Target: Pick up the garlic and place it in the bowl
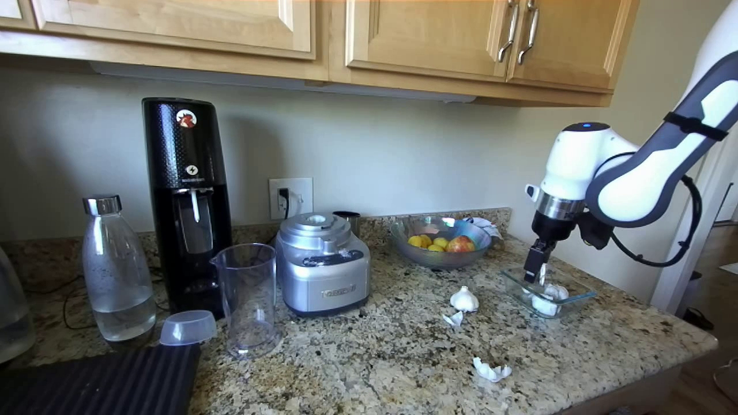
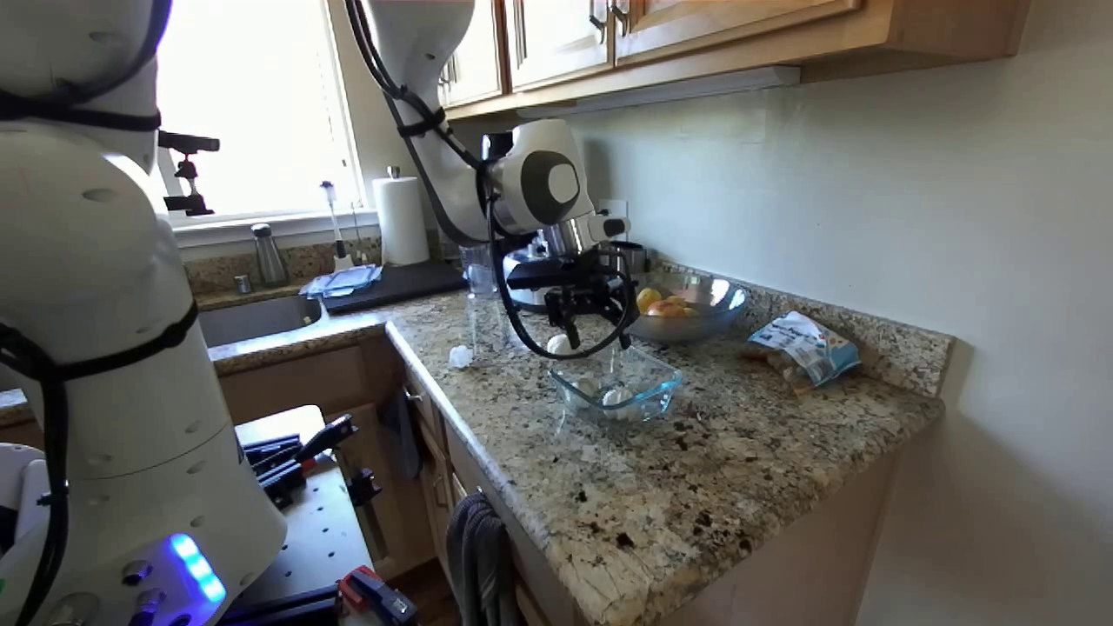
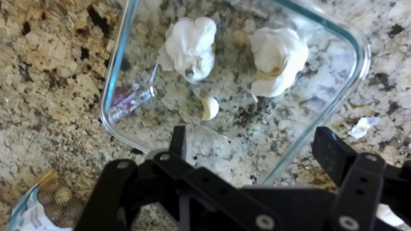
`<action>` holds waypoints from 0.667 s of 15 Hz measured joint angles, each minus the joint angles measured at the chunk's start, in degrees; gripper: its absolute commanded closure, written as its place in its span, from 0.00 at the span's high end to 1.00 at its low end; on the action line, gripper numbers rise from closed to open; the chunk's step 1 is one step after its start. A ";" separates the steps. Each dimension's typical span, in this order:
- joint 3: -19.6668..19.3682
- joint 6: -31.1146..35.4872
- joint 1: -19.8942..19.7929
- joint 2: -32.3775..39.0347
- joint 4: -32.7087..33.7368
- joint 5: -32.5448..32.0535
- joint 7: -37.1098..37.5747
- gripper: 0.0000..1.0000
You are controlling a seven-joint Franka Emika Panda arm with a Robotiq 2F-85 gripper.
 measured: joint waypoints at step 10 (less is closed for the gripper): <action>5.31 0.40 4.00 -4.44 -0.51 -0.07 2.27 1.00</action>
